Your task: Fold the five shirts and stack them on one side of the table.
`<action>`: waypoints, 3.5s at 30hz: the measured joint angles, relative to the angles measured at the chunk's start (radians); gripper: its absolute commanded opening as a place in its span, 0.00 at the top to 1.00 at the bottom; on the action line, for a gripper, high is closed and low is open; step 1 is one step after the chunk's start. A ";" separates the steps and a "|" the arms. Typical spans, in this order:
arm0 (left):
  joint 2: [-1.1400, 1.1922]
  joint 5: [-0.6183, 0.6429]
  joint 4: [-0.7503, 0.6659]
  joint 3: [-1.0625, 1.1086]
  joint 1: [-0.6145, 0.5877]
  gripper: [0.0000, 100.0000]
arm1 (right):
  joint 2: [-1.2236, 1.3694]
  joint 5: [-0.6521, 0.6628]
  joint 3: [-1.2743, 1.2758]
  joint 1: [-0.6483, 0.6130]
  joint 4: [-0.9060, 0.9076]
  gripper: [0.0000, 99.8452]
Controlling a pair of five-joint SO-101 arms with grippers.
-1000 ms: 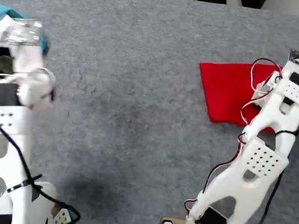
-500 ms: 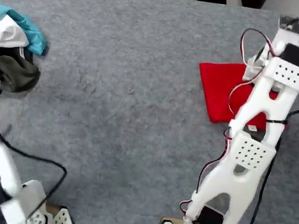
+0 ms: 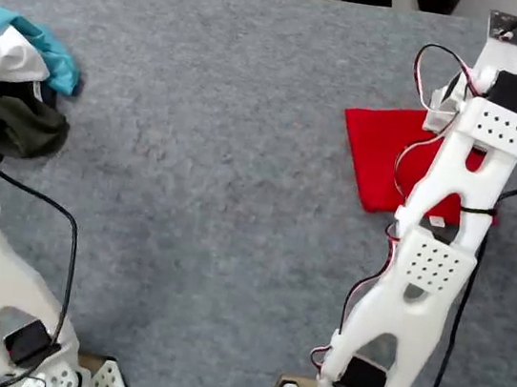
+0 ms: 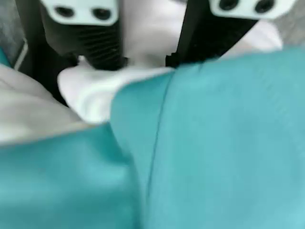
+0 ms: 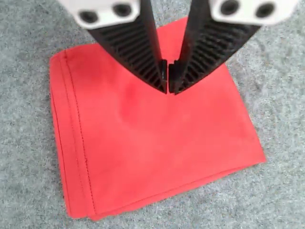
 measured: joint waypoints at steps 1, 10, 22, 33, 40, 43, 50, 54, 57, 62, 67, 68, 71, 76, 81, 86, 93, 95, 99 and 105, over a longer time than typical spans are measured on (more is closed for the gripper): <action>0.017 0.000 0.028 -0.044 0.000 0.97 | 0.000 0.000 0.000 0.000 0.000 0.98; 0.005 0.002 0.505 -0.631 0.003 0.98 | 0.000 0.000 0.000 0.000 0.000 0.98; -0.377 0.002 0.819 -1.231 0.203 0.98 | 0.000 0.000 0.000 0.000 0.000 0.98; -0.624 0.000 0.862 -1.099 0.519 0.98 | 0.000 0.000 0.000 -0.028 0.000 0.98; -0.508 0.000 0.758 -0.669 0.224 0.85 | 0.000 0.000 0.000 -0.028 0.000 0.98; -0.362 0.000 0.509 -0.410 0.086 0.85 | 0.000 0.000 0.008 -0.034 0.000 0.98; -0.075 0.000 -0.014 -0.180 -0.031 0.83 | 0.000 0.000 0.126 -0.101 0.000 0.98; 0.063 -0.003 -0.092 -0.198 -0.029 0.88 | 0.000 0.000 0.141 -0.130 0.000 0.98; 0.104 -0.074 -0.051 -0.265 -0.029 0.99 | 0.000 0.000 0.144 -0.135 0.000 0.98; 0.104 -0.138 0.172 -0.514 -0.018 0.98 | 0.000 0.000 0.144 -0.132 0.000 0.98; 0.104 -0.140 0.390 -0.816 0.043 0.98 | 0.000 0.000 0.144 -0.132 0.000 0.98; 0.104 -0.140 0.442 -0.891 0.058 0.98 | 0.000 0.000 0.144 -0.132 0.000 0.98; 0.104 -0.140 0.597 -1.134 0.114 0.98 | 0.000 0.000 0.144 -0.132 0.000 0.98; -0.051 -0.140 0.796 -1.204 0.259 0.98 | 0.000 0.000 0.144 -0.132 0.000 0.98; -0.275 -0.140 0.862 -1.206 0.459 0.98 | 0.000 0.000 0.144 -0.132 0.000 0.98; -0.413 -0.140 0.864 -1.208 0.628 0.98 | 0.000 0.000 0.144 -0.132 0.000 0.98; -0.552 -0.089 0.864 -0.959 0.740 0.98 | 0.000 0.000 0.144 -0.132 0.000 0.98; -0.640 -0.081 0.864 -0.813 0.783 0.96 | 0.000 0.000 0.144 -0.132 0.000 0.93; -0.868 -0.083 0.864 -0.430 0.927 0.83 | 0.000 0.000 0.144 -0.132 0.000 0.76; -1.260 -0.044 0.864 0.227 1.286 0.81 | 0.000 0.000 0.144 -0.133 0.000 0.62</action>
